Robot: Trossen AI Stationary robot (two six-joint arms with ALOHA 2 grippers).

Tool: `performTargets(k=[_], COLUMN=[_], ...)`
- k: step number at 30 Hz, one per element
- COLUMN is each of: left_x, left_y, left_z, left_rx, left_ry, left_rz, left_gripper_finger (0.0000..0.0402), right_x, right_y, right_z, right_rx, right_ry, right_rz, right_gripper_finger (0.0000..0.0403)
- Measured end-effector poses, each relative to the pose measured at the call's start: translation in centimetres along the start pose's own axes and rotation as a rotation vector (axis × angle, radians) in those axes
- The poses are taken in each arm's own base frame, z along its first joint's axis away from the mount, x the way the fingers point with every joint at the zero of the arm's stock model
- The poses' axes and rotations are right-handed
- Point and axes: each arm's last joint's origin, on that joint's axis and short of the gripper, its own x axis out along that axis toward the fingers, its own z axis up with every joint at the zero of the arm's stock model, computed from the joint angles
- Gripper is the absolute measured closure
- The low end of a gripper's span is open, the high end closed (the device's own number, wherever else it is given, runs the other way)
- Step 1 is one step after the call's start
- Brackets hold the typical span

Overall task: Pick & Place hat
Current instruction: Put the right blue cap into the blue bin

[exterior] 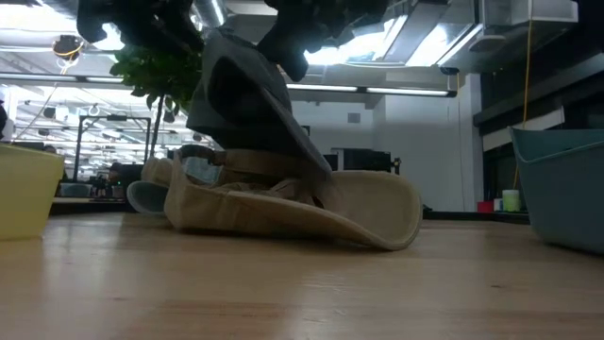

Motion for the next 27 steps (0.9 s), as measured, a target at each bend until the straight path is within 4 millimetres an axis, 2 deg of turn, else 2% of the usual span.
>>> performTargets(k=[5, 11, 27], left_x=[-1.1, -1.2, -1.3], left_y=[-0.3, -0.8, -1.3], left_z=[0.2, 0.2, 0.8], left_rx=[-0.001, 0.084, 0.271], left_ry=[-0.029, 0.035, 0.072], left_rz=[0.03, 0.048, 0.096], left_gripper_finger=[0.0229, 0.023, 0.0233], right_x=[0.3, 0.9, 1.0], right_y=[-0.1, -0.3, -0.2], right_z=[-0.9, -1.7, -0.3], right_rx=[0.006, 0.013, -0.004], right_ry=[0.039, 0.023, -0.119], right_rz=[0.004, 0.014, 0.044], right_gripper_finger=[0.0395, 0.0395, 0.0395])
